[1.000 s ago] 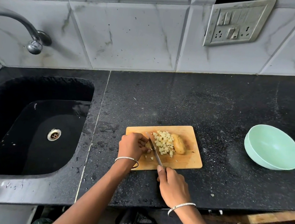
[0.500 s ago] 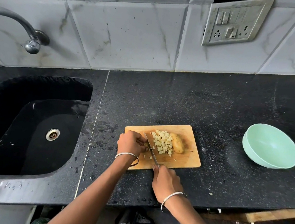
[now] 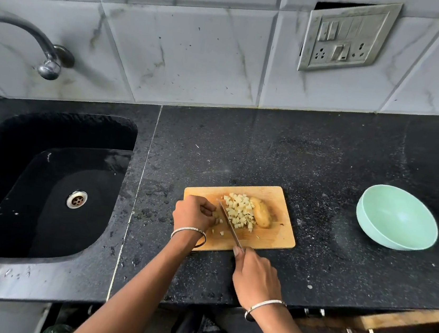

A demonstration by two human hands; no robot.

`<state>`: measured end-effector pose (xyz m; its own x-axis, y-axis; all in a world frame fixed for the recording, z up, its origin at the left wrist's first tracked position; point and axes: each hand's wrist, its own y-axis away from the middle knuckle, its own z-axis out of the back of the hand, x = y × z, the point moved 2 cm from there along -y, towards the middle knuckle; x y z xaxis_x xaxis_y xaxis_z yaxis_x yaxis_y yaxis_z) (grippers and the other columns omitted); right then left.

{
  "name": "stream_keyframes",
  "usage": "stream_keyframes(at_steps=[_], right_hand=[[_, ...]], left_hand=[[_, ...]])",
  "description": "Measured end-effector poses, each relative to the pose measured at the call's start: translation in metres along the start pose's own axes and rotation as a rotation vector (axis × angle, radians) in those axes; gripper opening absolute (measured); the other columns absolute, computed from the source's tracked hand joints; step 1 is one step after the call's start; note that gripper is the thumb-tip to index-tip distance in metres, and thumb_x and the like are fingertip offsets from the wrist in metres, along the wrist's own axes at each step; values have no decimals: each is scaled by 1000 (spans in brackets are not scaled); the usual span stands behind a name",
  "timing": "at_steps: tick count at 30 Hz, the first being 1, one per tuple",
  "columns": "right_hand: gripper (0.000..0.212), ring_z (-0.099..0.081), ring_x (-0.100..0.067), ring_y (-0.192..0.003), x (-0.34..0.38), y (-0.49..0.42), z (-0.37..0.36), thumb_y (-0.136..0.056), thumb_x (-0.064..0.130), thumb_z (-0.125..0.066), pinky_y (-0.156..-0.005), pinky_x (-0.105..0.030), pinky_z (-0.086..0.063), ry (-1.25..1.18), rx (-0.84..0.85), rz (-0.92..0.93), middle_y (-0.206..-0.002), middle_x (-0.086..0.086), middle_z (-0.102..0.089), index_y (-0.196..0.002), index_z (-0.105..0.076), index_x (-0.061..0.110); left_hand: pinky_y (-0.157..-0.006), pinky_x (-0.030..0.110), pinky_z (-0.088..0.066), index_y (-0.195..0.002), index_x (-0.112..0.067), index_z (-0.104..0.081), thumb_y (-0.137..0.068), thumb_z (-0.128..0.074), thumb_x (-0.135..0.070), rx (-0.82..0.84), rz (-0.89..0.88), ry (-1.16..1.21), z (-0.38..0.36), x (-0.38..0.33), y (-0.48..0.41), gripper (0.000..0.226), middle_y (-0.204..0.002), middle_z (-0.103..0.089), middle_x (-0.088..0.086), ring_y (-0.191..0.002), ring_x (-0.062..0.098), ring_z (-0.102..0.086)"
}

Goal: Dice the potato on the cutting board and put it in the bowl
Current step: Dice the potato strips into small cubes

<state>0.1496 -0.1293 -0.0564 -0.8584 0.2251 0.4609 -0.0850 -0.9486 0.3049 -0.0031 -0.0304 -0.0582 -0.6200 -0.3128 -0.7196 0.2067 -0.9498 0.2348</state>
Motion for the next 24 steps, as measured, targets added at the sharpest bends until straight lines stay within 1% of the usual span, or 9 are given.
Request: stream_keyframes(at_steps=[3,5,9,12,18,21,22,24], right_hand=[[44,-62,-36,-99,2,1,-2,-103,49,-25,-72,-41,-45,-47,11,19,-102,-10,-66,-104,-56,19],[44,-62,-36,-99,2,1,-3,-102,50,-25,-74,-41,-45,-62,25,16,-104,-10,-66,-104,-57,19],[45,-62,-36,-97,3,-1,-4,-102,50,-25,-75,-42,-47,-69,39,27,-102,-10,-66,-102,-57,19],[45,-62,-35,-96,4,-3,-6,-102,51,-25,-74,-41,-47,-68,49,33,-101,-10,-67,-100,-57,19],[45,-62,-36,-97,5,-6,-6,-102,50,-25,-74,-42,-47,-64,64,31,-101,-11,-66,-99,-57,18],[43,-62,-35,-96,7,-6,-6,-103,48,-26,-72,-41,-45,-86,83,33,-99,-9,-67,-98,-56,18],[43,-62,-34,-95,7,-6,-6,-103,48,-26,-71,-40,-44,-100,91,33,-97,-8,-66,-98,-56,19],[43,-62,-34,-92,6,-7,-5,-103,49,-26,-67,-37,-41,-124,108,26,-87,-5,-62,-97,-56,20]], left_hand=[[-76,24,-55,-84,-19,-74,-61,-87,-6,14,-1,43,1,2,3,29,-68,-71,-7,-70,4,-67],[-76,24,-56,-87,-18,-73,-62,-87,-5,20,15,64,2,4,4,32,-68,-71,-7,-69,3,-68],[-80,29,-57,-82,-19,-74,-63,-85,-2,0,26,53,4,7,4,27,-68,-72,-6,-70,4,-69],[-80,30,-58,-78,-22,-75,-65,-85,-5,-10,17,40,5,7,4,23,-67,-72,-7,-69,4,-69],[-82,29,-56,-79,-21,-76,-67,-85,-8,-12,10,17,5,5,3,19,-70,-73,-5,-71,5,-69],[-83,30,-56,-80,-21,-77,-67,-85,-9,-11,14,4,5,5,2,19,-72,-74,-5,-73,7,-69],[-82,31,-56,-79,-22,-77,-67,-85,-9,-10,15,5,5,6,2,19,-71,-74,-5,-72,7,-69],[-80,31,-57,-77,-22,-78,-66,-86,-10,-14,8,10,5,6,2,19,-70,-73,-5,-71,8,-69]])
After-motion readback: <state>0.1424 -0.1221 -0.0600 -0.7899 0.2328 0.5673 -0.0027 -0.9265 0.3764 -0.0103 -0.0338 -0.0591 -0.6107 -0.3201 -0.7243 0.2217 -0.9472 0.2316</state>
